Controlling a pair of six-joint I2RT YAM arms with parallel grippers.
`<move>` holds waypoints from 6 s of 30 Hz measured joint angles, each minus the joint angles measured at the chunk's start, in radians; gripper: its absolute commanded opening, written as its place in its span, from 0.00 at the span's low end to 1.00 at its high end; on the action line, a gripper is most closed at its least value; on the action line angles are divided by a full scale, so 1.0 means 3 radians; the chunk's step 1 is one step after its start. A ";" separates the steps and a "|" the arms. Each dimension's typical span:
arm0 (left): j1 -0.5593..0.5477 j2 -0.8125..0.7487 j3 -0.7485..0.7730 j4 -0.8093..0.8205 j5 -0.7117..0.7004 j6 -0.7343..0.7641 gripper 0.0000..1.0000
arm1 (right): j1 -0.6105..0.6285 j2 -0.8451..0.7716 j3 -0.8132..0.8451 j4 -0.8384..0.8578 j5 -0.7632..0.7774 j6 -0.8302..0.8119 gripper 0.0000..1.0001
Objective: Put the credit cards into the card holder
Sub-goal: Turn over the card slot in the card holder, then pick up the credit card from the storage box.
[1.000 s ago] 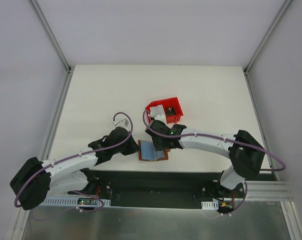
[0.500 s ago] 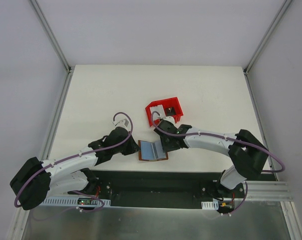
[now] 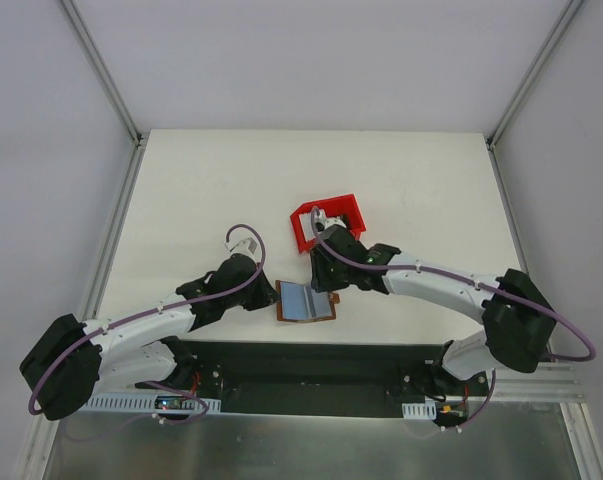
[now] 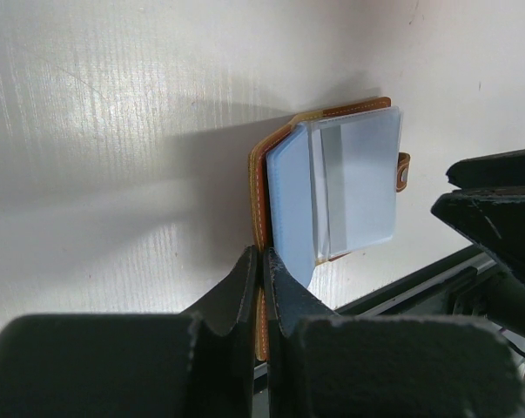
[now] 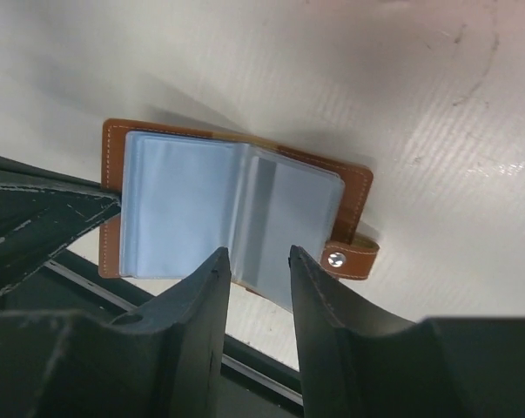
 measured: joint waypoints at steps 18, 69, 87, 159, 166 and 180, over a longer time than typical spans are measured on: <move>0.0000 0.0001 0.0000 -0.0004 0.0000 0.0003 0.00 | -0.0168 0.0477 -0.0019 -0.0084 -0.0023 -0.0003 0.32; 0.0000 0.0050 0.0009 -0.0024 0.0003 0.0008 0.00 | -0.0198 -0.0191 -0.1026 0.0537 0.0706 0.0039 0.56; 0.0000 0.0078 0.0086 -0.0050 0.0003 0.0028 0.00 | -0.0778 -0.0851 -0.0426 0.0209 0.0084 -0.0113 0.56; 0.0089 0.0273 0.0141 -0.0050 0.0006 0.0109 0.00 | -0.1723 0.1837 0.1723 0.0161 -0.1939 -0.0735 0.37; 0.0109 0.0290 0.0141 -0.0051 0.0014 0.0111 0.00 | -0.1741 0.1818 0.1694 0.0197 -0.1946 -0.0720 0.30; 0.0109 0.0294 0.0142 -0.0050 0.0015 0.0112 0.00 | -0.1788 0.1762 0.1681 0.0226 -0.1971 -0.0688 0.30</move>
